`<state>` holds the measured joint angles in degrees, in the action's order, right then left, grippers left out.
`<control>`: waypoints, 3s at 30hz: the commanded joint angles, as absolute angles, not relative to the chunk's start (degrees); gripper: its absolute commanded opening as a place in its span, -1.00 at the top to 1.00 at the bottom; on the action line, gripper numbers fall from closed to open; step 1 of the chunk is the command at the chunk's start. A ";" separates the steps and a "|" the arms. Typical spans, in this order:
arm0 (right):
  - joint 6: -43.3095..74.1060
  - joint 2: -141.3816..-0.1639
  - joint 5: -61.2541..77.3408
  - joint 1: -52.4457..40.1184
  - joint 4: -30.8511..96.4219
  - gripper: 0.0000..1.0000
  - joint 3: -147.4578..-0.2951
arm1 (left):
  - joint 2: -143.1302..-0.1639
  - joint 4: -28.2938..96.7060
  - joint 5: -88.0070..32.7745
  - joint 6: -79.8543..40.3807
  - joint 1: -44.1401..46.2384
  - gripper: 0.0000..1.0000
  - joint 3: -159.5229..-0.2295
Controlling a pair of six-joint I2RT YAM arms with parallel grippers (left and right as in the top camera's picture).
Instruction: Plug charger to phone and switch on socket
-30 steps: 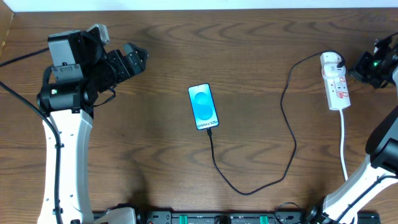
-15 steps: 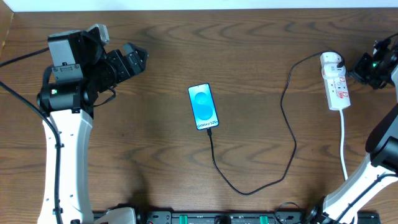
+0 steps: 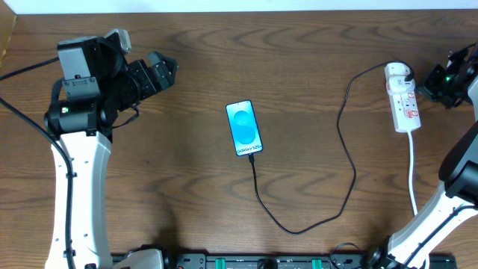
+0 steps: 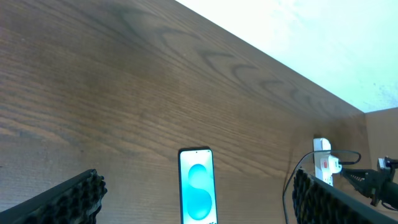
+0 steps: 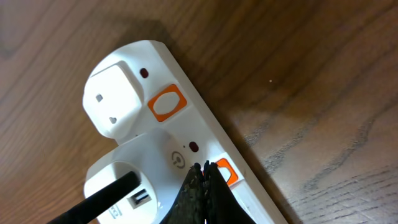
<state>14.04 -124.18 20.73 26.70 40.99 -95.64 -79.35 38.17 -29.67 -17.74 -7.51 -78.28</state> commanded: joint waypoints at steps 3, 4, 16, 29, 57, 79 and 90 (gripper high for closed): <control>14.74 -126.67 21.78 27.49 41.04 0.98 -95.88 | -79.42 38.17 -29.98 -16.97 -7.70 -0.95 -78.61; 14.74 -126.74 22.11 27.44 40.91 0.98 -95.81 | -79.42 38.17 -29.98 -16.97 -7.70 -0.96 -78.61; 16.25 -126.82 22.83 26.96 39.42 0.98 -95.44 | -79.42 38.17 -30.00 -16.97 -7.70 -0.96 -78.61; 17.32 -127.00 22.68 25.56 37.10 0.98 -91.39 | -79.42 38.17 -29.98 -16.97 -7.70 -0.96 -78.61; 21.04 -127.00 22.63 22.39 41.82 0.98 -90.72 | -79.42 38.17 -29.98 -16.97 -7.70 -0.96 -78.61; 27.46 -127.00 20.34 21.65 42.87 0.98 -90.67 | -79.42 38.17 -30.00 -16.97 -7.70 -0.96 -78.61; 31.31 -127.00 22.22 22.41 37.58 0.98 -90.70 | -79.42 38.17 -30.00 -16.97 -7.70 -0.96 -78.61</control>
<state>28.34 -124.64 16.88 24.40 39.11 -92.68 -79.35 38.15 -29.67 -17.74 -7.51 -78.28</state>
